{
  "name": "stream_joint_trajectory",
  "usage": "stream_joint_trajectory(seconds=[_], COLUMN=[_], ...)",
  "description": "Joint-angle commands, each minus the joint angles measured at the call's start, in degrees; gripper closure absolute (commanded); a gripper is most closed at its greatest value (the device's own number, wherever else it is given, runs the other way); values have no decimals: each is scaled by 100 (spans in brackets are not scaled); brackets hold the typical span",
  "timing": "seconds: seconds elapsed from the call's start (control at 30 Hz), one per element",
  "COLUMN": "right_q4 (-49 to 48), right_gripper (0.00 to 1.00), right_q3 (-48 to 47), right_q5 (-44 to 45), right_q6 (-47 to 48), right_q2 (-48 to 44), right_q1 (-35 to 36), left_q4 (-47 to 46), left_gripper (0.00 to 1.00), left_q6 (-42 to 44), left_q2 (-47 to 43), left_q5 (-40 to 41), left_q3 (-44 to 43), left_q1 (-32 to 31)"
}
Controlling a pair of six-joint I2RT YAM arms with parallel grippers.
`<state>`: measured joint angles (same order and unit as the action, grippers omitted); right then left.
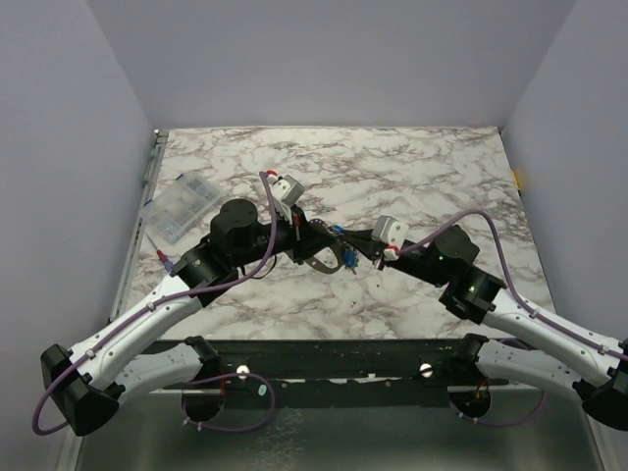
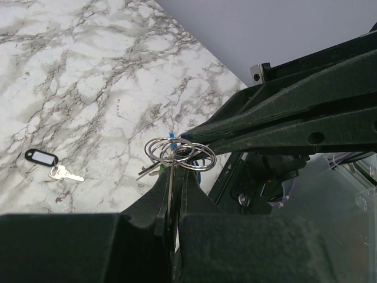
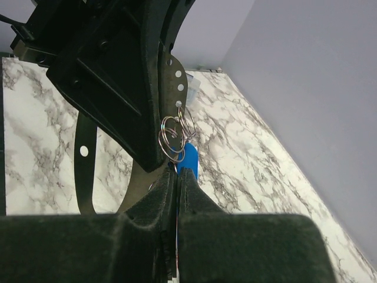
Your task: Put the keys on the keyring
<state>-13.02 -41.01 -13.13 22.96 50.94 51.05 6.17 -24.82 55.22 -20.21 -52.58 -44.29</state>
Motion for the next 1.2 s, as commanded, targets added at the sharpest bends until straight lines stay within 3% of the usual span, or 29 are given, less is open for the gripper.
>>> stream_joint_trajectory(seconds=[0.0,0.13,0.17,0.27,0.37,0.47,0.7,0.87,1.0,1.07,1.17], right_q4=[381,322,308,380,652,914,1958,2661,3043,3012,3019], right_gripper=[99,99,99,99,99,99,99,99,99,99,99], right_q3=[-225,-266,-267,-367,-537,-625,-1038,-1392,-1647,-1565,-1426], right_q5=[-127,-165,-176,-242,-217,-149,151,212,-358,-813,-1328], right_q6=[-78,-159,-185,-234,-239,-252,-622,-1096,-1174,-1062,-973], right_q2=[98,2,-35,-84,-47,7,505,853,936,834,665], right_q1=[37,36,36,34,37,37,35,34,37,28,34], left_q4=[-310,-378,-425,-540,-522,-368,1082,1435,645,-141,-1741], left_gripper=[100,100,95,77,47,36,38,39,40,41,49], left_q6=[84,324,366,446,547,591,1514,2310,2447,2296,1967], left_q2=[-233,-388,-442,-626,-819,-1080,-1523,-1569,-1412,-1380,-1386], left_q5=[-341,-341,-313,-77,103,354,1042,6,-839,-1342,-2231], left_q3=[23,167,233,497,678,759,-155,-633,-46,389,1047], left_q1=[-36,-43,-41,-36,-36,-36,-36,-40,-36,-36,-44])
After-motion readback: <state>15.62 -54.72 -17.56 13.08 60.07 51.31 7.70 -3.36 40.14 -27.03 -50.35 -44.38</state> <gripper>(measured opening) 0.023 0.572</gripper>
